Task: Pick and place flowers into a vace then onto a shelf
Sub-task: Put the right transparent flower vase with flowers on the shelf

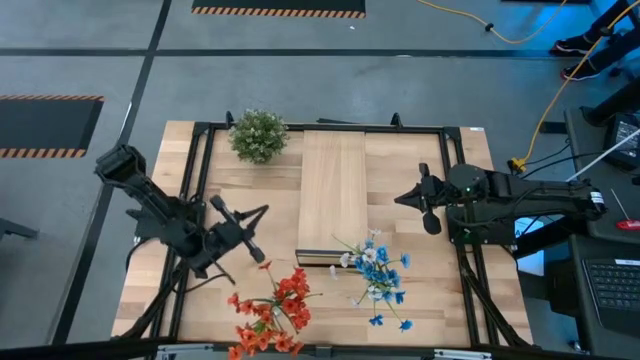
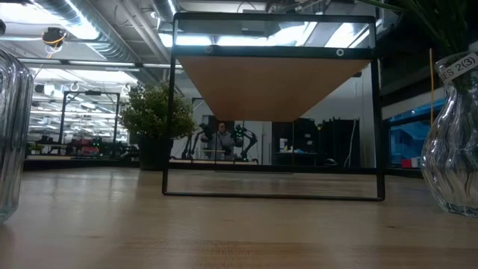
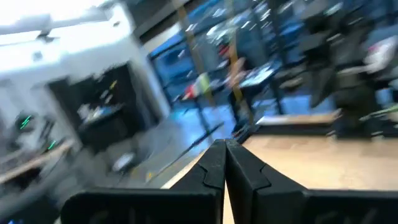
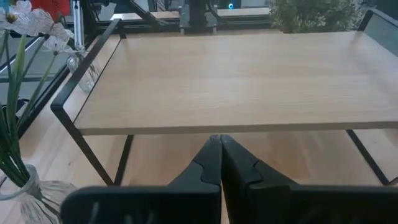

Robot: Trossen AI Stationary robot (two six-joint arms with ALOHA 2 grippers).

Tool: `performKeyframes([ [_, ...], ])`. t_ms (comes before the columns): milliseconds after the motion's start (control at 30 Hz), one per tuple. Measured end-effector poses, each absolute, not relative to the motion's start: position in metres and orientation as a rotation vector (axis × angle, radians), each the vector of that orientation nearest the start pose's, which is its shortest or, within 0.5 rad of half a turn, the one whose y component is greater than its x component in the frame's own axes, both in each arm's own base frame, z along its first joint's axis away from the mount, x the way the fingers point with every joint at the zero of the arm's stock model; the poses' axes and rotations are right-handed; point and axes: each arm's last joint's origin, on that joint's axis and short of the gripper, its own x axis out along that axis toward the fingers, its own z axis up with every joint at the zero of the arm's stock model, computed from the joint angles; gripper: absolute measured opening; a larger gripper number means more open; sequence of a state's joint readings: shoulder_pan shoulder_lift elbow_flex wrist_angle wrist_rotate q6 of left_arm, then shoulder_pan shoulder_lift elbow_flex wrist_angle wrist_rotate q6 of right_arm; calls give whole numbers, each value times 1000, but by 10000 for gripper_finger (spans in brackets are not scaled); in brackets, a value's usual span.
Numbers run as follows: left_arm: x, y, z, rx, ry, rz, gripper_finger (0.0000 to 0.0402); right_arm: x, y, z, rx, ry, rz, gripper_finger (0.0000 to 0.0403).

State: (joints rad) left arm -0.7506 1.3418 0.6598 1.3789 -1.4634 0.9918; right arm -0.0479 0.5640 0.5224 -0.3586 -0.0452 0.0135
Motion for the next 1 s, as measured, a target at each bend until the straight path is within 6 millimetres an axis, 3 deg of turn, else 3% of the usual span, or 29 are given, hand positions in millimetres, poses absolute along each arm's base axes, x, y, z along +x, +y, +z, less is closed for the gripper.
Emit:
performKeyframes([
  [300, 207, -151, 312, 358, -181, 370, 2, 133, -5, 257, 39, 400, -6, 0],
  [467, 221, -143, 306, 228, -68, -38, 2, 133, -5, 257, 39, 400, -6, 0],
  [667, 224, -124, 314, 168, -47, -17, 2, 133, -4, 257, 74, 399, 14, 0],
  [867, 217, -119, 299, 180, 138, 21, 2, 133, -1, 256, 81, 413, 76, 0],
  [1000, 211, -124, 292, 211, 200, 95, 2, 131, 3, 251, 60, 465, 26, 0],
])
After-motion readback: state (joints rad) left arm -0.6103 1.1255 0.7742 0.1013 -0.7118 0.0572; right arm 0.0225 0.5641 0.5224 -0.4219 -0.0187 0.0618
